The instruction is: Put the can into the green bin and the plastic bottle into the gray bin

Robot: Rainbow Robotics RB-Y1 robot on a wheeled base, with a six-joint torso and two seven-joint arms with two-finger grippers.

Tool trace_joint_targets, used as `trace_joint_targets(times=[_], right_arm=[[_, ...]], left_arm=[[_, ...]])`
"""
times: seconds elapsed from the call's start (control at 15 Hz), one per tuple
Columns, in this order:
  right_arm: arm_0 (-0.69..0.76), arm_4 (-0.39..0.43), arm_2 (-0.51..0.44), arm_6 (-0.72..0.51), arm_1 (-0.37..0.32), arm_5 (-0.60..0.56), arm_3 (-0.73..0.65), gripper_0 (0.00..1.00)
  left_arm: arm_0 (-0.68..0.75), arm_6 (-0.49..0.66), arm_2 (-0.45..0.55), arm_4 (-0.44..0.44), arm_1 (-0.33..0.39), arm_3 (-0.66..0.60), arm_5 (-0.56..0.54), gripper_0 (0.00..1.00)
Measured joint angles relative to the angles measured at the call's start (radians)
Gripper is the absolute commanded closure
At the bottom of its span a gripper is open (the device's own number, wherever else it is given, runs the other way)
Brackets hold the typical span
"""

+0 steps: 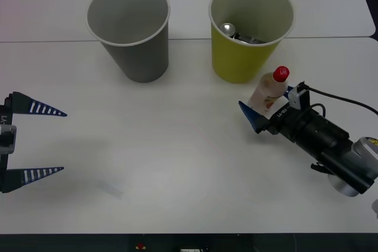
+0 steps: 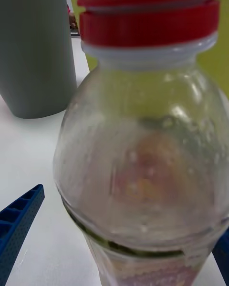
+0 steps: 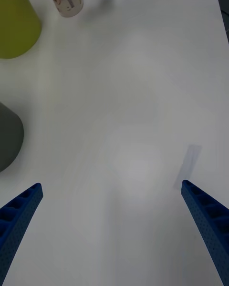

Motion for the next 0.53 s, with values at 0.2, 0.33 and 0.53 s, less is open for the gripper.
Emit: trace_joint_targets(times=[0.2,0.33,0.53], right_arm=[[-0.002,0.006,0.003,0.007,0.001,0.005,0.0,1.0],[-0.003,0.006,0.002,0.007,0.001,0.003,0.0,1.0],[-0.003,0.006,0.002,0.008,0.001,-0.01,0.0,1.0]], left_arm=[[0.0,0.0,0.0,0.0,0.0,0.0,0.0,0.0],[0.0,0.0,0.0,0.0,0.0,0.0,0.0,0.0],[0.0,0.0,0.0,0.0,0.0,0.0,0.0,0.0]])
